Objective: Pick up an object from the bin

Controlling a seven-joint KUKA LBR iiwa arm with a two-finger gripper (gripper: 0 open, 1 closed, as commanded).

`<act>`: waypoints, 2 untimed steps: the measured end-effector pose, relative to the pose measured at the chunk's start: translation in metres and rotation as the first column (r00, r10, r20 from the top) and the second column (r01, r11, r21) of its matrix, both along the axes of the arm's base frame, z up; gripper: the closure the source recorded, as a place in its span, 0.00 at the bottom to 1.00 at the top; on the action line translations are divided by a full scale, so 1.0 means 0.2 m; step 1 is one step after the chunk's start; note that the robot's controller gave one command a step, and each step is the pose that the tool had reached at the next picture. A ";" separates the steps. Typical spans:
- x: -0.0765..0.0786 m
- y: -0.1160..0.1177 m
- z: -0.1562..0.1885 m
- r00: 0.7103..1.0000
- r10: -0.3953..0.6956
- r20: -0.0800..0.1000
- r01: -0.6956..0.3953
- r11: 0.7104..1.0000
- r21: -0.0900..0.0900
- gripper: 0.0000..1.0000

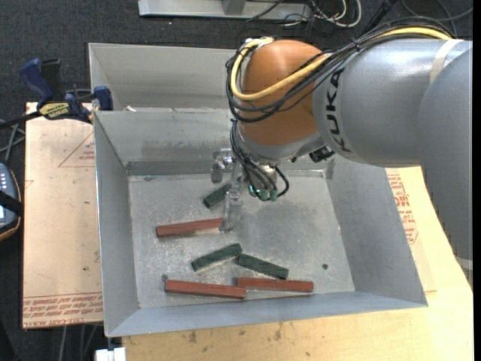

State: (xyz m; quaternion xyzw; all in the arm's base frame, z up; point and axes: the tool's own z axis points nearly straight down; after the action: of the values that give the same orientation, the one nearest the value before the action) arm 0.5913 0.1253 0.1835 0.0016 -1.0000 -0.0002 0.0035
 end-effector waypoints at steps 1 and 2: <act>0.01 0.00 0.02 1.000 -0.003 0.008 0.003 1.000 0.001 0.00; 0.00 0.02 -0.17 0.999 0.043 0.017 -0.043 0.999 0.002 0.00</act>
Offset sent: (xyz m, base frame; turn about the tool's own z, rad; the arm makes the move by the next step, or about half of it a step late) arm -0.0075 0.0118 -0.1135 -0.1288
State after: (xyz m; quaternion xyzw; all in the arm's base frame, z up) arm 0.5920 0.1292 0.1487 0.0234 -0.9997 -0.0011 -0.0048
